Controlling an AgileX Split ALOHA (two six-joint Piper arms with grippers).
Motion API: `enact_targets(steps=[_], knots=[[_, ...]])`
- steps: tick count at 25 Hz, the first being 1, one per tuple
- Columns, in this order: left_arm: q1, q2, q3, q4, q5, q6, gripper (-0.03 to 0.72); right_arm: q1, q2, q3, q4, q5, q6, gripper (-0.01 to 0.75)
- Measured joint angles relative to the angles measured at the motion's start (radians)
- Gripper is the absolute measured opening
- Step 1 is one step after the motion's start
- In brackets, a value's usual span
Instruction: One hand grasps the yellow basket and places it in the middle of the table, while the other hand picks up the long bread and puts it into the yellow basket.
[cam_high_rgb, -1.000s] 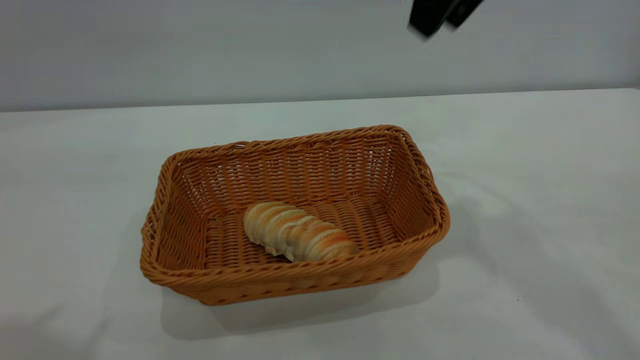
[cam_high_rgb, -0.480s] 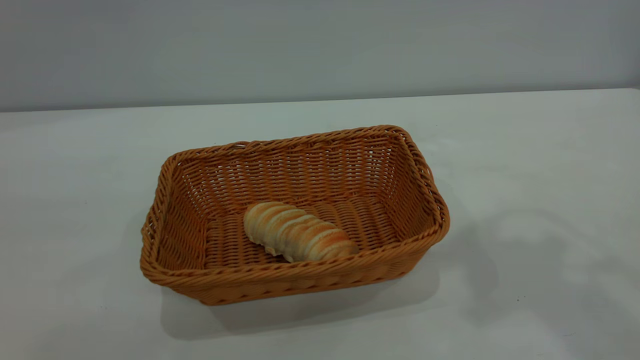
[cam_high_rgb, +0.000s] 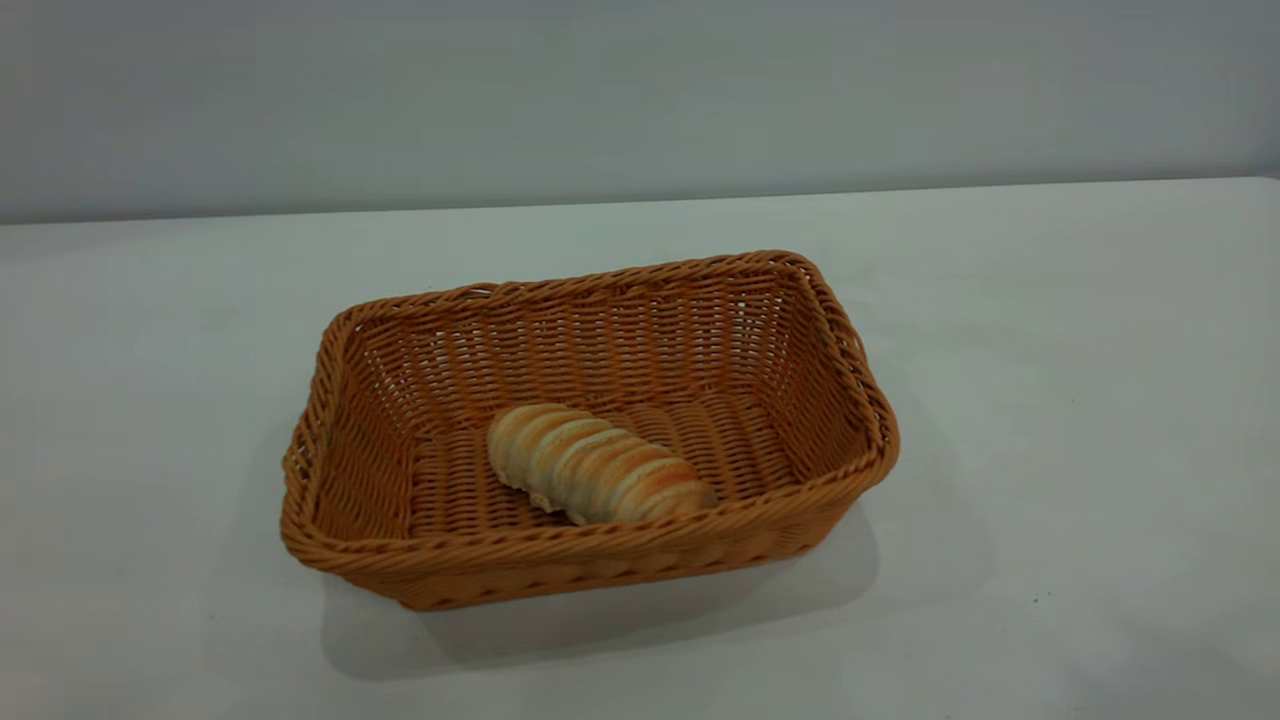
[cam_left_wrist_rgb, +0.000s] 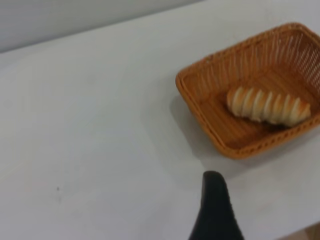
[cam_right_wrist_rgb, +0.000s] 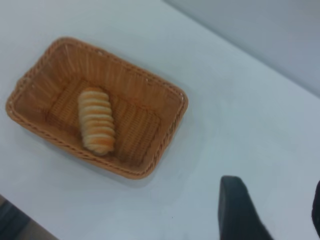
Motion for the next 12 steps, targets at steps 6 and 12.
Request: enact_targets(steps=[6,12], knots=[[0.0,-0.113,0.003,0.003,0.117,0.0,0.584,0.0,-0.244,0.192,0.003,0.0,0.008,0.367],[0.0,-0.245,0.107,0.005,0.145,0.0,0.584,0.0,-0.486,0.455,0.003,0.0,0.015,0.358]])
